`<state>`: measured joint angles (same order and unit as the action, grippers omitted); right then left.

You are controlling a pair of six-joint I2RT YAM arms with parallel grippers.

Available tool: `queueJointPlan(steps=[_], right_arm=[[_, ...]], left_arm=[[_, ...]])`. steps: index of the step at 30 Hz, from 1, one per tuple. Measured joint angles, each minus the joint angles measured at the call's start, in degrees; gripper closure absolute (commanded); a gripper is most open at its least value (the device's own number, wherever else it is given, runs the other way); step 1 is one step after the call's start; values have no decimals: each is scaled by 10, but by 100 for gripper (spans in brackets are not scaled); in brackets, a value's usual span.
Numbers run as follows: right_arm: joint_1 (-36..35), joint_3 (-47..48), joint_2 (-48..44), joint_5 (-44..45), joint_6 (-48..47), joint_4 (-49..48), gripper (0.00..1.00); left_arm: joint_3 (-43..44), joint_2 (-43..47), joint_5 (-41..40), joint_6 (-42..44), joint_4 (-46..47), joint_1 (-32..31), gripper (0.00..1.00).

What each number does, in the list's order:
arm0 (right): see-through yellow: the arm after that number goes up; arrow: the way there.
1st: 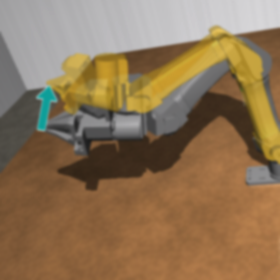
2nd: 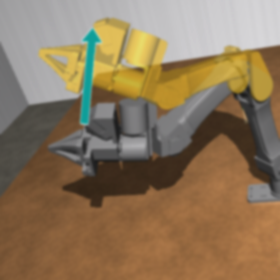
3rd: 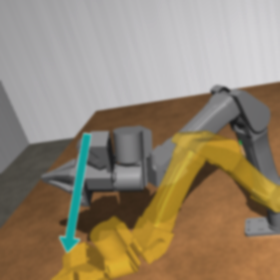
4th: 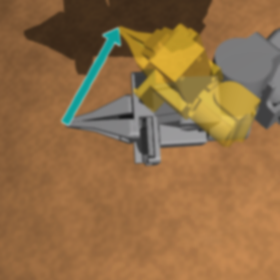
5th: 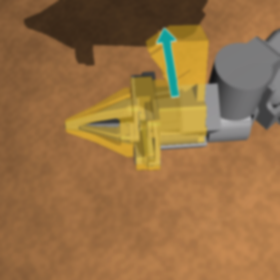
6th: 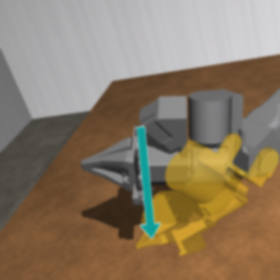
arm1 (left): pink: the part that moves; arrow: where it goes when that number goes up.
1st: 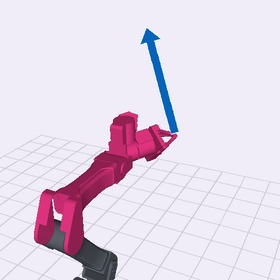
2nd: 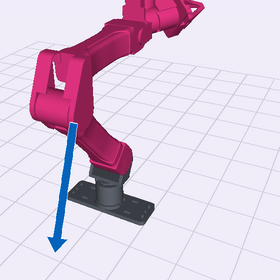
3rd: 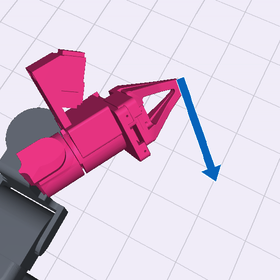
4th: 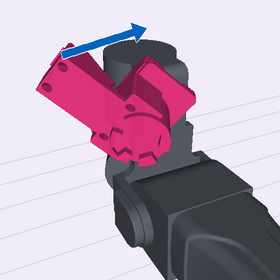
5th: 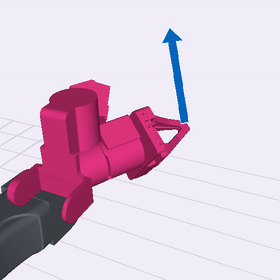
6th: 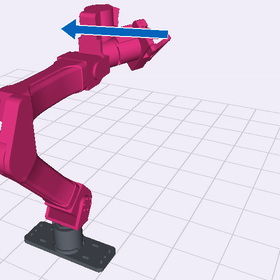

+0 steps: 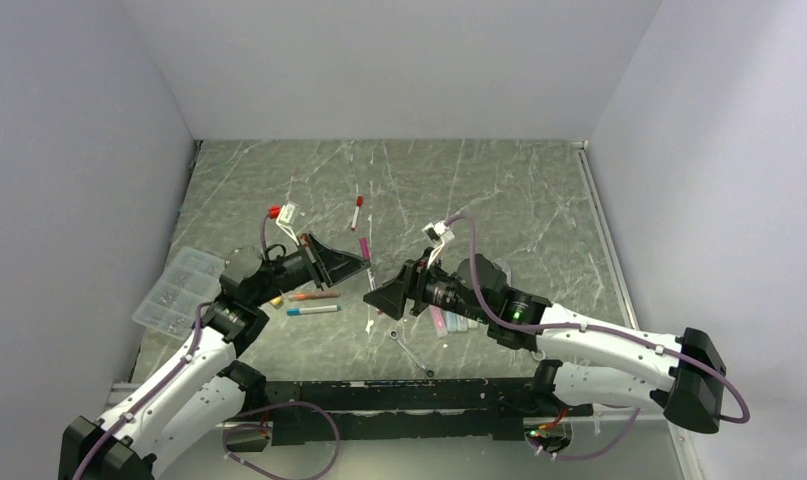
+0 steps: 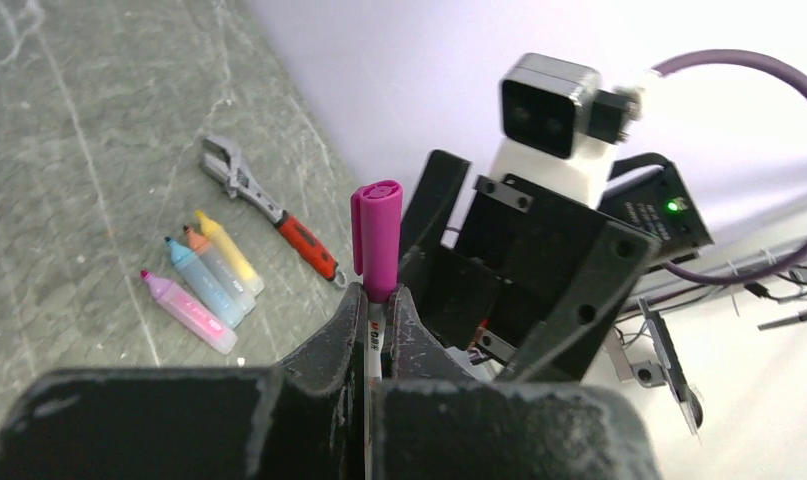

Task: Open the pen caps

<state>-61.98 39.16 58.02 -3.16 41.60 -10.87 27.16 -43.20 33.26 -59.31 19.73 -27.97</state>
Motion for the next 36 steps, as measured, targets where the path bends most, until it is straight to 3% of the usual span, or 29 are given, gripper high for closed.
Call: queueJointPlan(steps=[7,15,18,21,22,24,25,26,28,32,36], right_arm=[[0,1,19,17,7,-11,51],[2,17,38,17,10,-39,53],[4,22,43,17,10,-50,70],[5,30,49,9,10,-57,98],[4,34,52,6,8,-58,100],[5,37,54,2,6,-57,100],[5,37,54,-2,6,-56,100],[5,37,54,-3,5,-56,100],[5,35,52,-3,3,-56,100],[6,21,37,-3,0,-55,100],[6,8,25,-3,0,-53,100]], left_arm=[[0,8,21,-5,40,0,100],[-5,15,31,-12,45,0,100],[-5,19,32,-14,44,0,100],[-6,22,31,-12,43,0,100],[-6,22,30,-12,42,0,91],[-6,24,29,-12,40,0,54],[-5,25,28,-9,37,0,41],[-4,25,29,-4,31,0,30],[1,26,29,-1,14,0,23],[23,24,18,7,-7,-1,28],[50,-3,18,14,-1,-1,48]])
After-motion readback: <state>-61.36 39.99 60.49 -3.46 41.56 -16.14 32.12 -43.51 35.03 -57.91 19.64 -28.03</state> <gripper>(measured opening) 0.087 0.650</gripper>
